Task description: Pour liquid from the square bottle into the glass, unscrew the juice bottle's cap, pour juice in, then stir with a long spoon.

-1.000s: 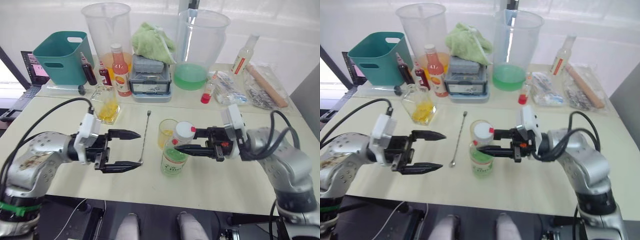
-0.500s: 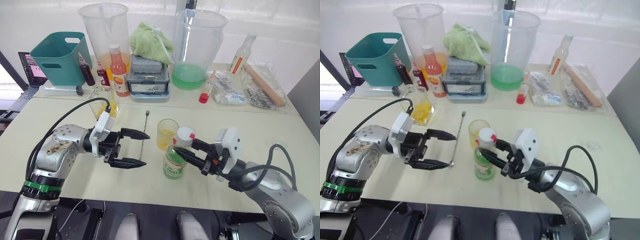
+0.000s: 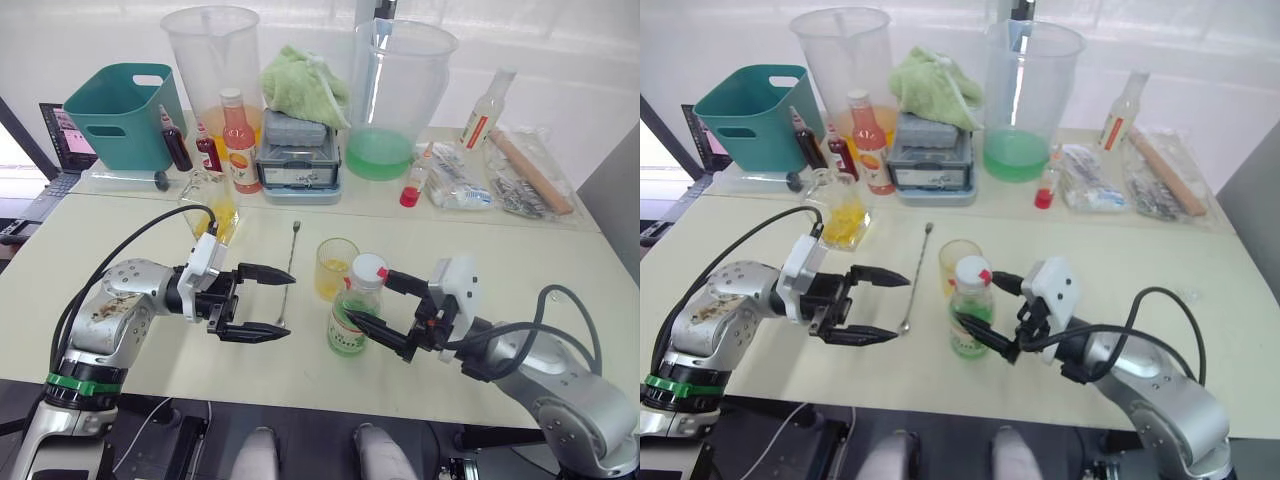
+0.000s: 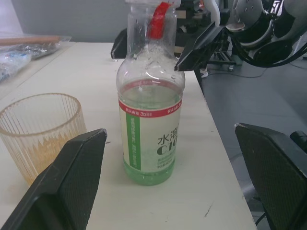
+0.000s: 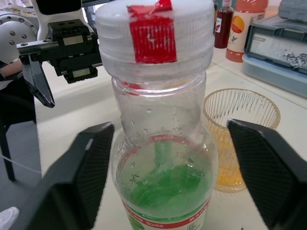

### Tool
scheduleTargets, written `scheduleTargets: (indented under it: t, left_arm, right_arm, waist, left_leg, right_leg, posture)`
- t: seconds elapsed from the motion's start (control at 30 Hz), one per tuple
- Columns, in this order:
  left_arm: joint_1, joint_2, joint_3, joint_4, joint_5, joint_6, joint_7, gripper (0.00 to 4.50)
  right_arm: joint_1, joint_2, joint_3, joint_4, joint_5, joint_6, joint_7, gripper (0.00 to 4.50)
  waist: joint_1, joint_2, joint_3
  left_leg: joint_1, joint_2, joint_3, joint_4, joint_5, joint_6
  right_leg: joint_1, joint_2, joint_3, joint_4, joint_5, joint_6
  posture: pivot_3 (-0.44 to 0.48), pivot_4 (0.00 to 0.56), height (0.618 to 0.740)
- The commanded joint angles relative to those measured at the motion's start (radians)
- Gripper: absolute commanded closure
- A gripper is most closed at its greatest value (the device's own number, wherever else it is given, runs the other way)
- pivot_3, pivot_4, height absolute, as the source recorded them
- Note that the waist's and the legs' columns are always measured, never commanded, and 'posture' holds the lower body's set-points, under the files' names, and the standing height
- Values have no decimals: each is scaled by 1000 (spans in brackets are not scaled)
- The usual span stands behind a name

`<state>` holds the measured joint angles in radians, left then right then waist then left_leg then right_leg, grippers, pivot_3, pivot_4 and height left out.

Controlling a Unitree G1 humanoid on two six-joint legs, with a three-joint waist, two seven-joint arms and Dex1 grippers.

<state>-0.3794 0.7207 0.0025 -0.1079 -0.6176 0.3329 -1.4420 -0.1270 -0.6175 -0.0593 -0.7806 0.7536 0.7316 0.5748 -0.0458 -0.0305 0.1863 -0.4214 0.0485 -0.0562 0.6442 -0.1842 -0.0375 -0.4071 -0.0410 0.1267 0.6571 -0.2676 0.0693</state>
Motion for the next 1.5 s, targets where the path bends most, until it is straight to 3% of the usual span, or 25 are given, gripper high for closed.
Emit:
scheduleTargets:
  t: [0.03, 0.27, 0.53, 0.73, 1.0, 1.13, 1.3, 1.37, 1.5]
  left_arm:
    - [32, 22, 55, -78, -26, 11, 38, 0]
    - [156, 72, 158, -203, -65, 52, 115, 0]
    - [276, 97, 245, -341, -107, 102, 218, 0]
    - [380, 119, 331, -447, -145, 142, 290, 0]
    - [404, 134, 360, -468, -162, 147, 313, 0]
    - [391, 145, 359, -458, -164, 145, 306, 0]
    - [344, 159, 319, -412, -157, 133, 266, 0]
    - [314, 159, 302, -394, -158, 134, 253, 0]
    - [230, 155, 241, -330, -137, 124, 215, 0]
  right_arm:
    - [-44, -71, -54, 43, 57, -23, 129, 27]
    - [-226, -204, 5, 315, 6, -156, 520, 27]
    - [-484, -195, 142, 643, -59, -236, 876, 27]
    - [-612, -87, 224, 808, -141, -336, 1003, 27]
    - [-605, 6, 236, 829, -173, -390, 997, 27]
    - [-602, 18, 223, 829, -176, -395, 997, 1167]
    - [-587, 11, 206, 806, -172, -401, 988, 2928]
    - [-573, 4, 193, 779, -161, -389, 972, 3162]
    - [-516, -6, 142, 649, -120, -322, 871, 3163]
  waist:
    - [0, 0, 0]
    - [-5, 0, 1]
    - [-4, 0, 1]
    - [-8, 0, 1]
    - [-1, 1, 1]
    - [-1, 1, 1]
    - [0, 1, 1]
    - [2, 1, 1]
    - [3, 1, 1]
  left_leg:
    - [0, 0, 0, 0, 0, 0]
    - [1, 0, 0, 0, 0, 0]
    - [2, 1, 1, 0, 0, 0]
    - [2, 1, 1, -1, 0, 0]
    - [2, 1, 1, -1, 0, 0]
    - [2, 1, 1, -1, 0, 0]
    - [2, 1, 1, -1, 0, 0]
    - [2, 1, 1, -1, 0, 0]
    - [2, 1, 1, -1, 0, 0]
  right_leg:
    - [0, 0, 0, 0, 0, 0]
    - [1, 0, 0, -1, 0, 0]
    - [1, 0, -1, -1, 0, 0]
    - [1, 0, -1, -1, 0, 0]
    - [1, 0, -1, -1, 0, 0]
    - [0, 0, -1, -1, 0, 0]
    - [0, 0, -2, 0, 0, 0]
    - [0, 0, -1, 0, 0, 0]
    - [0, 0, -2, -1, 0, 0]
  posture:
    - [0, 150, 723]
    - [0, 150, 723]
    - [0, 150, 723]
    - [0, 150, 723]
    - [0, 150, 723]
    - [0, 150, 723]
    - [0, 150, 723]
    - [0, 150, 723]
    - [0, 150, 723]
